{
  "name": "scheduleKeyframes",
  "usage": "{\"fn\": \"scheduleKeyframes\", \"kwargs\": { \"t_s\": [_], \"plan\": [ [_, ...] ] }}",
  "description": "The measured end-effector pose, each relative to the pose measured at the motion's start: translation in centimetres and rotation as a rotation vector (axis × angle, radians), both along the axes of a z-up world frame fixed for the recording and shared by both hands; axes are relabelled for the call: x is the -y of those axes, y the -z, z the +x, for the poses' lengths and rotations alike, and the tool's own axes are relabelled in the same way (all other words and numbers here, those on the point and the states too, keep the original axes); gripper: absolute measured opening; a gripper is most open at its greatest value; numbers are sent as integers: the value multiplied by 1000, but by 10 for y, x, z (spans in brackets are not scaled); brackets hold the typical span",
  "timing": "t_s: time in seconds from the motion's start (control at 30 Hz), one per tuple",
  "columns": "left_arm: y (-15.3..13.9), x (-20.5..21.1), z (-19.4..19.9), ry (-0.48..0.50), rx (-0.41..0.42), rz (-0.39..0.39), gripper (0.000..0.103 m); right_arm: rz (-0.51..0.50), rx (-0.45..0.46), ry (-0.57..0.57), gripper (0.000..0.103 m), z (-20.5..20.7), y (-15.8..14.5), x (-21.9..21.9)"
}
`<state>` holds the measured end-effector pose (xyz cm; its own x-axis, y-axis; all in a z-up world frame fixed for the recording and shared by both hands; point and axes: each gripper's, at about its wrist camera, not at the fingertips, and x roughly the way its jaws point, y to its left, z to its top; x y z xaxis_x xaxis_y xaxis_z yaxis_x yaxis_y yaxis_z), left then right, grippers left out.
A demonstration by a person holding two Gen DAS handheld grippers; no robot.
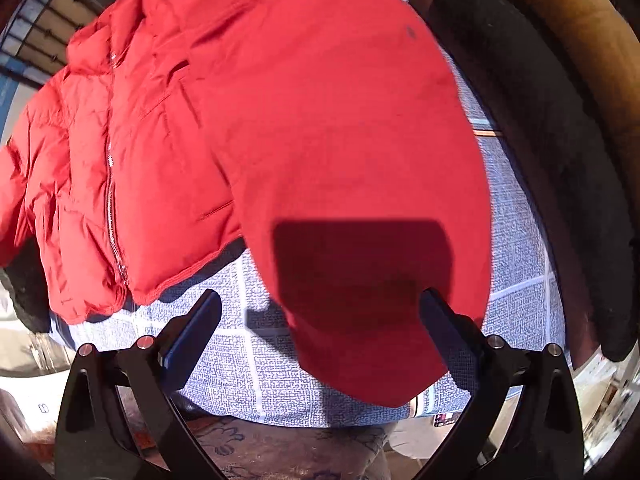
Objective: Fold large clothes
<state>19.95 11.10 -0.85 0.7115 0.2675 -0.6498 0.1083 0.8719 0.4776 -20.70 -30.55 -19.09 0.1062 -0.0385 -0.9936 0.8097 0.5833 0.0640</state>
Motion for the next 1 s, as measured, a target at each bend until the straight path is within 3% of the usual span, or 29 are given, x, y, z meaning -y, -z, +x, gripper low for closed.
{"fn": "scheduleKeyframes", "kwargs": {
  "t_s": [0.03, 0.07, 0.1, 0.13, 0.17, 0.2, 0.33, 0.43, 0.47, 0.53, 0.63, 0.67, 0.7, 0.77, 0.9, 1.0],
  "plan": [
    [5, 3, 7, -2, 0, 38, 96, 4, 4, 15, 98, -2, -1, 5],
    [11, 5, 17, -7, -12, 67, 87, 9, 8, 26, 98, -3, -1, 7],
    [17, 5, 27, -18, -32, 92, 67, 16, 14, 38, 98, -4, -2, 10],
    [21, 3, 36, -29, -58, 100, 57, 19, 17, 42, 98, -4, -4, 12],
    [22, -2, 45, -49, -84, 79, 38, 20, 17, 41, 98, -4, -5, 13],
    [18, -9, 49, -76, -85, 48, 29, 17, 14, 34, 98, -3, -6, 12],
    [-30, -62, 49, -217, 9, -157, 23, 5, 0, -7, 98, -1, -7, 5],
    [-63, -129, 35, -388, 92, -340, 23, -7, -28, -22, 98, -1, -1, 1],
    [-66, -158, 29, -462, 94, -415, 23, -1, -34, -20, 98, -1, 3, 0],
    [-59, -192, 22, -546, 63, -484, 23, 8, -44, -14, 98, 0, 9, 1],
    [-31, -224, 3, -619, 5, -460, 31, 11, -63, -22, 98, 5, 15, 2],
    [-23, -229, -6, -646, 0, -428, 46, 6, -70, -36, 98, 9, 15, 2],
    [-18, -233, -14, -669, 6, -398, 72, 2, -75, -47, 98, 12, 16, 2],
    [-12, -240, -31, -710, 39, -363, 93, -15, -91, -78, 98, 19, 16, -1],
    [-13, -240, -48, -707, 64, -418, 93, -51, -161, -154, 98, 32, 26, -10],
    [-18, -216, -45, -641, 46, -388, 93, -80, -203, -197, 98, 38, 36, -16]
  ]
}}
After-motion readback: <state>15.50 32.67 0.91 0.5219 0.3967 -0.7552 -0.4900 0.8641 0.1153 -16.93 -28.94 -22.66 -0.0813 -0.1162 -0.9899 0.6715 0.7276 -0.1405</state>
